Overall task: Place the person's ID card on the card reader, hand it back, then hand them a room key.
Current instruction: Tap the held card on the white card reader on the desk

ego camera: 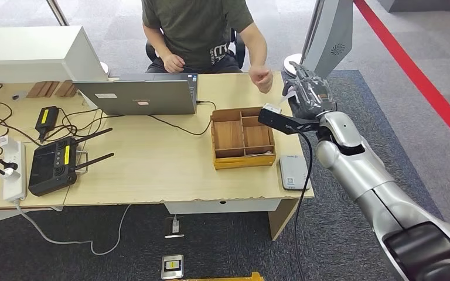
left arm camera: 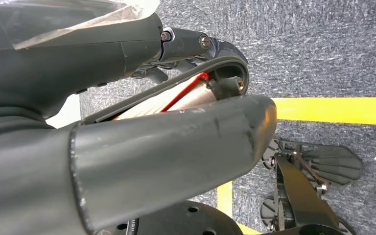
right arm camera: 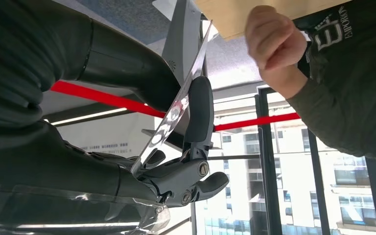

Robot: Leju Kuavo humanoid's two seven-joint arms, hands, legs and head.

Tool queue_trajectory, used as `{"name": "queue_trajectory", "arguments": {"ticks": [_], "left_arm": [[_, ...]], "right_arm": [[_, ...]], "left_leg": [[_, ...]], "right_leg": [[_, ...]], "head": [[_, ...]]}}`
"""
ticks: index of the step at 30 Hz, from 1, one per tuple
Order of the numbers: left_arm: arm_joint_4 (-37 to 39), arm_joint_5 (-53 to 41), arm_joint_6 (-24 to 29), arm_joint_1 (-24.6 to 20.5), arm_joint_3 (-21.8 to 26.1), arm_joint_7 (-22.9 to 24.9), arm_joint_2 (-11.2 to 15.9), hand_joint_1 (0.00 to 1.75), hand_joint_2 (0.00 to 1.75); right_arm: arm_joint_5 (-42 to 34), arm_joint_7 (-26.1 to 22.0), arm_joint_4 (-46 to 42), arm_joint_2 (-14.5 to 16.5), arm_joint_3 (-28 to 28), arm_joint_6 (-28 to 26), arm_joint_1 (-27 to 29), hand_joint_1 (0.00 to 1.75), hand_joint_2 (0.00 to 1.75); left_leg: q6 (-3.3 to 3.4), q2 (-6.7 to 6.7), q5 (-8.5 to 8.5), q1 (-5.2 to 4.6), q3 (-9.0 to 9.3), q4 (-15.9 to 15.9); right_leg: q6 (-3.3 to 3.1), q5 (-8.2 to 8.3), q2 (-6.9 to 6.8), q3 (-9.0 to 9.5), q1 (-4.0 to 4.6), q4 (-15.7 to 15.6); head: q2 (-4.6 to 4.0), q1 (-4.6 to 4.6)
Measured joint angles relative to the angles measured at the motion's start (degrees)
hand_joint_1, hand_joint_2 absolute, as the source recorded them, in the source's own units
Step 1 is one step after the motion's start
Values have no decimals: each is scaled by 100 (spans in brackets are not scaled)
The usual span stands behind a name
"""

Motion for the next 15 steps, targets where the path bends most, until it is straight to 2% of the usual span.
{"name": "queue_trajectory", "arguments": {"ticks": [8,15], "left_arm": [[0,4,3,7,1,-1,-11,0,0],[0,45,3,13,1,-24,-15,0,0]], "right_arm": [[-25,-11,295,61,117,-37,-91,175,175],[-7,63,498,-9,174,-29,-81,175,175]], "left_leg": [[0,1,0,0,0,1],[0,1,0,0,2,3]], "right_leg": [[0,0,0,-1,0,-1],[0,0,0,-3,0,-2]], "head": [[0,0],[0,0]]}}
